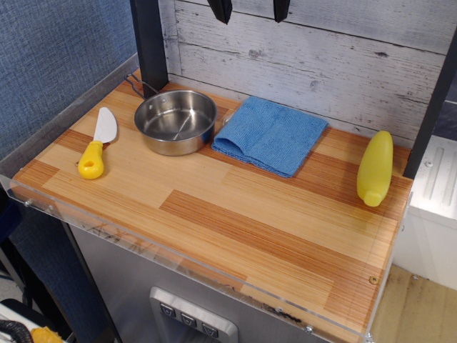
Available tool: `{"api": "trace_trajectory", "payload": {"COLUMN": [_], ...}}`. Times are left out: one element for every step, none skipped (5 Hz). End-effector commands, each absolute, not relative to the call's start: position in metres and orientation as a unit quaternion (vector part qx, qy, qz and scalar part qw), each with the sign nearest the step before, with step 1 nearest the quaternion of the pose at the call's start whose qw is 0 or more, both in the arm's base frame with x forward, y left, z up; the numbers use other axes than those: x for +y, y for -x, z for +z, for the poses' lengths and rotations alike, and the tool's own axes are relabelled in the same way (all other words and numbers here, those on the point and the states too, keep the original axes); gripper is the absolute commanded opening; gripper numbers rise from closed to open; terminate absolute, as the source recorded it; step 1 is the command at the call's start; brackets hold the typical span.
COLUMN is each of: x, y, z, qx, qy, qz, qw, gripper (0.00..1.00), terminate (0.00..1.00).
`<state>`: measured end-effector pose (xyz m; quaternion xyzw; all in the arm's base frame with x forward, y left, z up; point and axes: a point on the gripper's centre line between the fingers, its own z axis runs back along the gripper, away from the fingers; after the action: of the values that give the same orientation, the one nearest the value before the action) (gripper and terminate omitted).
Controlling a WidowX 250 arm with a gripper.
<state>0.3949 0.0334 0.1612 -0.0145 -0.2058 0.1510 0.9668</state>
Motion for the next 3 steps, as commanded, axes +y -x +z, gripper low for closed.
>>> {"api": "trace_trajectory", "payload": {"x": [0.033, 0.006, -0.021], "y": [-0.395, -0.395, -0.388], "z": [0.161, 0.157, 0.149], "qx": [-0.206, -0.204, -0.188], "qy": [0.015, 0.021, 0.032], "qz": [0.151, 0.106, 0.11], "qw": [0.967, 0.973, 0.975], "gripper": [1.0, 1.0, 1.0], "terminate": [0.0, 0.0, 0.0]}}
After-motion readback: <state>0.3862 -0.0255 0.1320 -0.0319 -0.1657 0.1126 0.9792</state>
